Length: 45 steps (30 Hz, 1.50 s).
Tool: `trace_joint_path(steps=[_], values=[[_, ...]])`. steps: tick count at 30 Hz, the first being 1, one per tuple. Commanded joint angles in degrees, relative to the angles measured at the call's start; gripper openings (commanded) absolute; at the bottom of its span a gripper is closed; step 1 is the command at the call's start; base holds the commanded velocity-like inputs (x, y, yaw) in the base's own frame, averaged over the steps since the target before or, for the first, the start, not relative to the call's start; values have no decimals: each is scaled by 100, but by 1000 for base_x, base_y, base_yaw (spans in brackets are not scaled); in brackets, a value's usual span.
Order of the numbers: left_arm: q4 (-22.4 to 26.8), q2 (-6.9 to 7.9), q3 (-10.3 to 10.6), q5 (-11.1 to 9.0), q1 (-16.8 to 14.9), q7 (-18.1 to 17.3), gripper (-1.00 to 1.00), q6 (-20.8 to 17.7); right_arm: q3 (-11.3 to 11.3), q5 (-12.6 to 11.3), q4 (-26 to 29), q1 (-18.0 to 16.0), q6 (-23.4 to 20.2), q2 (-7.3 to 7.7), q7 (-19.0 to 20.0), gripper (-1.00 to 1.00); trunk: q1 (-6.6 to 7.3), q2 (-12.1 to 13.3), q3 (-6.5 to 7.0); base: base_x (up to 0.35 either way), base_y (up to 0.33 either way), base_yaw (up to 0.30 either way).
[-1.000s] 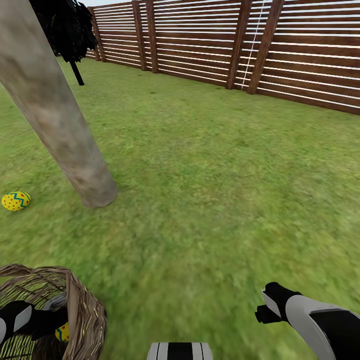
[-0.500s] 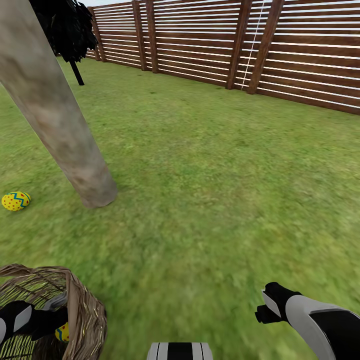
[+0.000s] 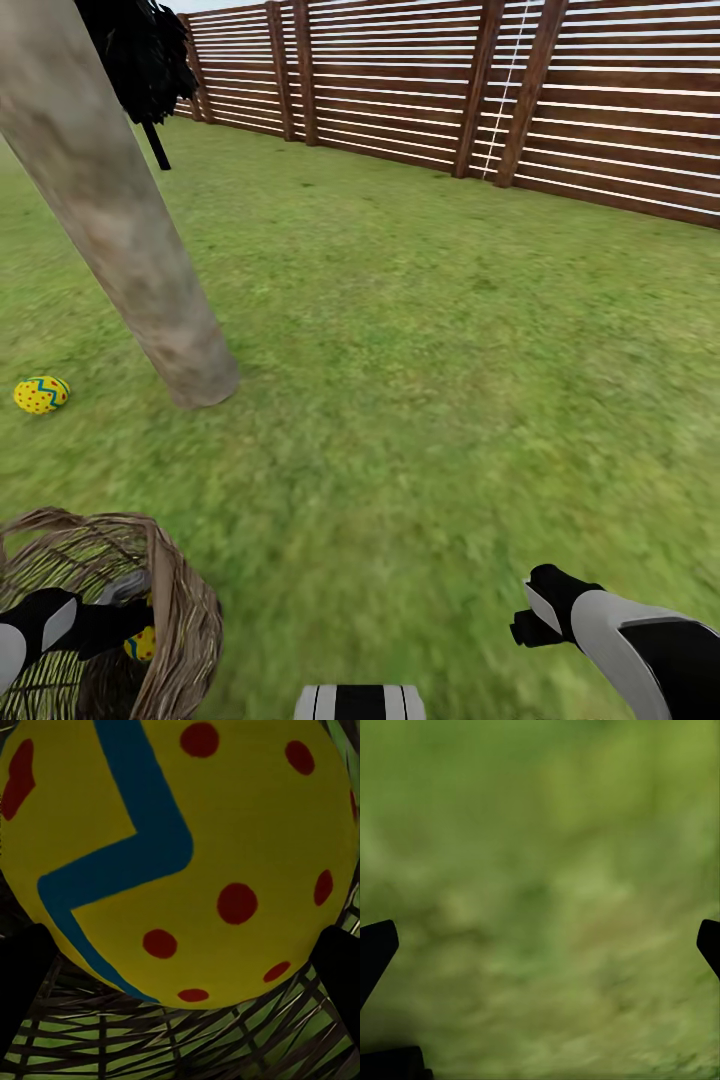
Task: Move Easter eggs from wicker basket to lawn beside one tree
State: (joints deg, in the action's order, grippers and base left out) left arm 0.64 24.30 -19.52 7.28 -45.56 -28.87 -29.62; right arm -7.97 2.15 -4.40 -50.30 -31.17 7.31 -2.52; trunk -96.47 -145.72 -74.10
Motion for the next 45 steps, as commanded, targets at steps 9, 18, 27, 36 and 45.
trace_joint_path(steps=[9, 18, 27, 36, 45], values=[[-372, -31, -70, 45, 4, -22, -100, -44, -19, 22, -8, -6, -12, -1, 5, 100, 0, -1, -5, -119, 19, 0], [-372, -75, -70, 45, 4, -18, -100, -44, -21, 22, -8, -5, -4, -10, -1, 100, 0, -1, -5, -226, 22, 0], [-372, -133, -70, 36, 4, 420, -100, -39, -16, 27, -17, -6, -4, -86, -3, 100, 23, 11, 195, -50, 0, 0], [-369, -137, -70, 28, 4, 417, -100, -35, -12, 31, -17, -6, -4, -87, -3, 100, 46, 23, 394, 0, 0, 0], [-372, -154, -70, 28, 4, 417, -100, -35, -12, 29, -17, -6, -4, -80, -3, 100, 69, 35, 594, 0, 0, 0]])
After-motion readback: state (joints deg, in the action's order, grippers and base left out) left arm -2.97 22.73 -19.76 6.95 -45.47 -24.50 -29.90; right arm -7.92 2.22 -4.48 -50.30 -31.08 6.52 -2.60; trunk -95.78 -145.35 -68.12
